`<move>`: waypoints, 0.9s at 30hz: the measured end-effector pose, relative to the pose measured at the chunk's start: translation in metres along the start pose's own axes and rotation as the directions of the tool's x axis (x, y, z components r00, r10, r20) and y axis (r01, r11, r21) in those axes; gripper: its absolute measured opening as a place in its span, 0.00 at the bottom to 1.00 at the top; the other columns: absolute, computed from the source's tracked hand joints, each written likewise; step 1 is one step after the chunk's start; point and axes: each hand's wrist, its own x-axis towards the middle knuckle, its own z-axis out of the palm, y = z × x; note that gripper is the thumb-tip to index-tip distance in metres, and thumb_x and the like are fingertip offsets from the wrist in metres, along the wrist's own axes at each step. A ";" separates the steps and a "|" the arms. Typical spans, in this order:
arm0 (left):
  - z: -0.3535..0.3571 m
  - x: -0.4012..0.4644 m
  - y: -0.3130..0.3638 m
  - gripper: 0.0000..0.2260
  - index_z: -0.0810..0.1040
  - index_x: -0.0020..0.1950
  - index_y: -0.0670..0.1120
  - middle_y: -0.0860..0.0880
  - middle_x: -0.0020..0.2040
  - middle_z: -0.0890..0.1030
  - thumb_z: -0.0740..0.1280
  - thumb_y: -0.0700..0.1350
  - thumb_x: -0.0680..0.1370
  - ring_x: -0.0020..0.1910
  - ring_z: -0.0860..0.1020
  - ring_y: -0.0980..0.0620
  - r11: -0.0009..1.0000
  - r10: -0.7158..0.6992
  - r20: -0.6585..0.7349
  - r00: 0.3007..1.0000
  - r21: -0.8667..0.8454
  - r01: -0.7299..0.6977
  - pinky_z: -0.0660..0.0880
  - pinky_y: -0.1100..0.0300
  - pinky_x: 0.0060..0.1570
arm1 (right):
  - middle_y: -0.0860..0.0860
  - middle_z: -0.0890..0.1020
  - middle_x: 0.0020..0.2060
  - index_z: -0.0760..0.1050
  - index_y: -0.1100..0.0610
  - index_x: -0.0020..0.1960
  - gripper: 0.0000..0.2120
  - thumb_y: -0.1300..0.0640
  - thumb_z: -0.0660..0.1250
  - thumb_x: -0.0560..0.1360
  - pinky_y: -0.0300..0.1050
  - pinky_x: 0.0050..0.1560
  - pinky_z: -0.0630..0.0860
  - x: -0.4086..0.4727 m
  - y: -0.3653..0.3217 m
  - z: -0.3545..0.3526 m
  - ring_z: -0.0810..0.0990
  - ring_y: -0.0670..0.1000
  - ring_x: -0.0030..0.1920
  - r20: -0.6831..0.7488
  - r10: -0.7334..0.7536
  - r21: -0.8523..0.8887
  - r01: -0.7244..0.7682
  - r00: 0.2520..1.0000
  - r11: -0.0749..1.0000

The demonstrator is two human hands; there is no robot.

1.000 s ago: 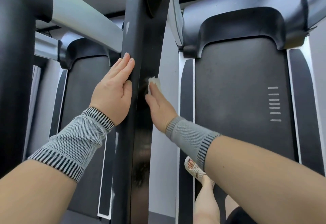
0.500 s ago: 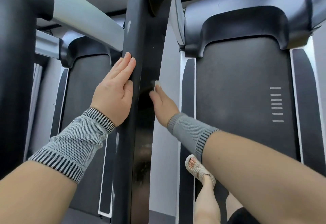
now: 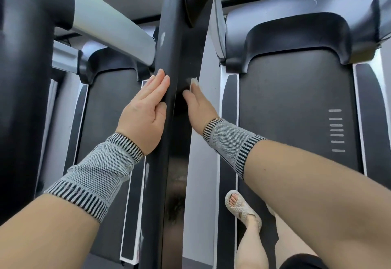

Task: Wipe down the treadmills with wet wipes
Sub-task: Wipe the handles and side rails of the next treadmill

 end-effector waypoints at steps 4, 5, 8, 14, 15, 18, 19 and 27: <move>-0.001 0.000 -0.002 0.24 0.64 0.75 0.46 0.53 0.75 0.61 0.58 0.35 0.79 0.76 0.59 0.54 1.000 -0.004 -0.004 1.000 0.008 0.004 0.50 0.75 0.69 | 0.40 0.48 0.75 0.46 0.52 0.78 0.25 0.55 0.50 0.83 0.28 0.70 0.42 -0.045 -0.002 0.011 0.43 0.34 0.72 0.066 -0.182 0.037 0.179 0.981 0.983; -0.001 0.000 -0.002 0.24 0.64 0.75 0.46 0.54 0.75 0.61 0.58 0.35 0.79 0.76 0.58 0.54 1.000 -0.010 -0.005 1.000 0.010 0.010 0.50 0.76 0.69 | 0.38 0.48 0.73 0.46 0.51 0.78 0.26 0.56 0.50 0.83 0.23 0.66 0.42 -0.054 -0.001 0.013 0.43 0.29 0.69 0.092 -0.215 0.041 0.212 0.972 0.976; -0.001 0.000 -0.001 0.24 0.65 0.75 0.46 0.54 0.75 0.61 0.59 0.34 0.79 0.76 0.59 0.54 1.000 -0.005 -0.001 1.000 0.012 0.005 0.50 0.75 0.69 | 0.40 0.49 0.75 0.46 0.52 0.78 0.26 0.54 0.50 0.83 0.24 0.66 0.42 -0.036 0.001 0.008 0.44 0.32 0.70 0.075 -0.239 0.023 0.237 0.968 0.971; -0.006 0.001 0.002 0.23 0.65 0.75 0.47 0.58 0.74 0.60 0.59 0.34 0.80 0.75 0.58 0.58 1.000 -0.028 0.022 0.999 -0.006 0.028 0.50 0.74 0.70 | 0.47 0.52 0.77 0.50 0.52 0.78 0.24 0.51 0.49 0.83 0.34 0.67 0.47 -0.012 -0.005 -0.002 0.50 0.45 0.76 0.022 -0.099 -0.001 0.099 0.995 0.995; -0.007 0.001 0.002 0.23 0.65 0.74 0.47 0.58 0.74 0.60 0.59 0.34 0.80 0.75 0.59 0.58 0.999 -0.033 0.018 0.999 -0.019 0.033 0.51 0.73 0.71 | 0.46 0.51 0.77 0.49 0.52 0.78 0.25 0.53 0.50 0.83 0.33 0.69 0.45 -0.025 -0.005 0.002 0.48 0.42 0.75 0.037 -0.152 0.008 0.152 0.988 0.988; -0.007 0.003 0.001 0.22 0.66 0.74 0.47 0.58 0.73 0.61 0.58 0.34 0.81 0.75 0.60 0.57 0.999 -0.041 0.006 0.999 -0.034 0.041 0.52 0.71 0.72 | 0.43 0.50 0.77 0.47 0.50 0.78 0.26 0.54 0.50 0.82 0.30 0.69 0.45 -0.040 -0.002 0.008 0.47 0.36 0.73 0.079 -0.231 0.008 0.231 0.970 0.973; -0.006 0.003 0.002 0.22 0.66 0.74 0.47 0.59 0.73 0.61 0.58 0.34 0.81 0.75 0.60 0.58 0.999 -0.042 0.004 0.999 -0.031 0.042 0.52 0.72 0.71 | 0.43 0.50 0.77 0.47 0.50 0.78 0.25 0.54 0.50 0.83 0.29 0.69 0.46 -0.031 -0.002 0.007 0.48 0.36 0.72 0.071 -0.213 0.016 0.213 0.974 0.977; -0.005 0.002 0.001 0.23 0.68 0.73 0.46 0.59 0.72 0.63 0.59 0.32 0.79 0.73 0.62 0.57 0.999 -0.031 -0.021 0.999 -0.013 0.031 0.53 0.74 0.69 | 0.44 0.49 0.77 0.45 0.51 0.78 0.29 0.49 0.48 0.80 0.35 0.72 0.47 -0.052 -0.001 0.004 0.47 0.38 0.74 0.162 -0.220 -0.082 0.236 0.962 0.968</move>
